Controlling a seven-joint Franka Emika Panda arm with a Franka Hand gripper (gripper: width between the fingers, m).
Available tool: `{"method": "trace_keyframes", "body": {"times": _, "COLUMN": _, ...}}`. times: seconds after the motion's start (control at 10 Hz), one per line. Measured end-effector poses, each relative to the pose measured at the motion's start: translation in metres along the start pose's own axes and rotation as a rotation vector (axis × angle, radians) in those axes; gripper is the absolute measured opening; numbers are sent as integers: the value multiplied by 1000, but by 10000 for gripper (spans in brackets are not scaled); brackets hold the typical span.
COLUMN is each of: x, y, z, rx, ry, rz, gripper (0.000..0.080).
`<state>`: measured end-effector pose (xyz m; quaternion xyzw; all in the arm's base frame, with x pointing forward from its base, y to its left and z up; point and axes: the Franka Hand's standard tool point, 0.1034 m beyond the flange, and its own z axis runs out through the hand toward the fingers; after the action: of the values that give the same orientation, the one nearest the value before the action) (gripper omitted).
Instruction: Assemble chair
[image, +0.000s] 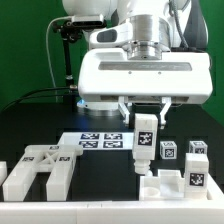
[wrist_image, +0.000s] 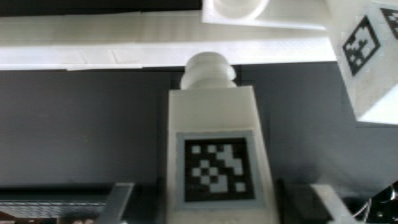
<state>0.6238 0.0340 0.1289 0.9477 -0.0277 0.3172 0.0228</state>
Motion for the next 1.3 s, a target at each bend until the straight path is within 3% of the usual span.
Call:
{"method": "trace_keyframes", "body": {"times": 0.2, "x": 5, "y": 1, "z": 6, "rx": 16, "ry": -10, "rz": 24, "gripper": 285}}
{"method": "trace_keyframes", "body": {"times": 0.5, "x": -6, "y": -12, "z": 19, "rx": 25, "ry": -23, "rz": 19, "gripper": 285}}
{"method": "trace_keyframes", "body": {"times": 0.9, "x": -14, "y": -20, "z": 21, "rx": 33, "ry": -40, "rz": 7, "gripper": 285}}
{"method": "trace_keyframes", "body": {"times": 1.3, "x": -21, "y": -17, "z": 23, "rx": 30, "ry": -57, "rz": -13, "gripper": 285}}
